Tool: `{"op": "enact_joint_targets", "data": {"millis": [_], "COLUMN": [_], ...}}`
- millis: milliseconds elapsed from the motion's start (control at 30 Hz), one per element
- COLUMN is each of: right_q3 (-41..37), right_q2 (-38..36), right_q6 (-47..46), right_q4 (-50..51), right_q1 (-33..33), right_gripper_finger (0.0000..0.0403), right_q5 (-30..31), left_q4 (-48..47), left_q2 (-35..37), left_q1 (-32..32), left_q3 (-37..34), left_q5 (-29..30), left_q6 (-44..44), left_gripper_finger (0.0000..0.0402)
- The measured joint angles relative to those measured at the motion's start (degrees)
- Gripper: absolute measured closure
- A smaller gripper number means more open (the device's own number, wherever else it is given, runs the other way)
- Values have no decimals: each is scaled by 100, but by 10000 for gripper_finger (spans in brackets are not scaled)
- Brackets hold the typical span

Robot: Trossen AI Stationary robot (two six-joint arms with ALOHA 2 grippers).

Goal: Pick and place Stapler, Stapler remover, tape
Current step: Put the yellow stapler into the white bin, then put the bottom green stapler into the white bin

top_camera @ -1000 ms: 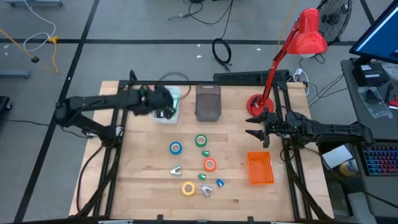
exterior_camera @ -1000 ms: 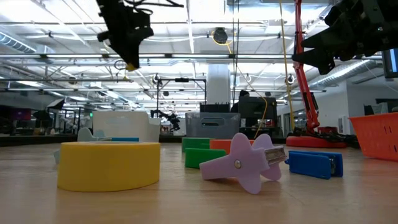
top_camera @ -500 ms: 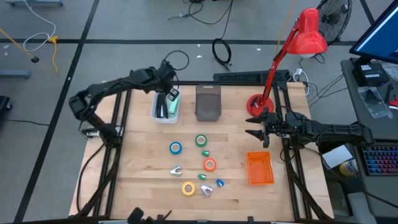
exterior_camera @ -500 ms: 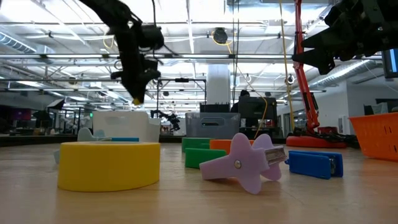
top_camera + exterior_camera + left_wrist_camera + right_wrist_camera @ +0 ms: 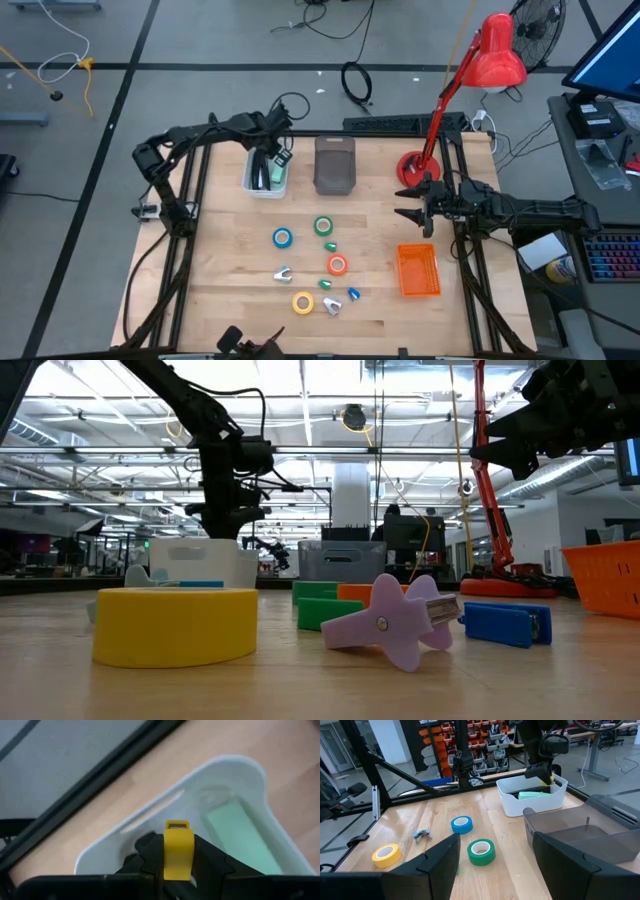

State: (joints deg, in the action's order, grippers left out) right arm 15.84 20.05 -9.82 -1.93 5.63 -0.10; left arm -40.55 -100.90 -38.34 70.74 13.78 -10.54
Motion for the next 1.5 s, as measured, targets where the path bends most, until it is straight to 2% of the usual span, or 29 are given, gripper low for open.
{"op": "enact_joint_targets", "data": {"millis": [533, 1000, 1500], "right_q3": [0, 0, 0], "right_q2": [0, 0, 0], "right_q6": [0, 0, 0], "right_q4": [0, 0, 0], "right_q1": [1, 2, 1], "right_gripper_finger": [161, 161, 161], "right_q5": [0, 0, 0], "left_q4": [167, 91, 87], "left_q2": [-308, -308, -306], "left_q1": [49, 49, 49], "left_q3": [7, 7, 7], "left_q5": [-42, -44, -39], "left_q6": [-479, -462, -416], "left_gripper_finger": [321, 317, 229]}}
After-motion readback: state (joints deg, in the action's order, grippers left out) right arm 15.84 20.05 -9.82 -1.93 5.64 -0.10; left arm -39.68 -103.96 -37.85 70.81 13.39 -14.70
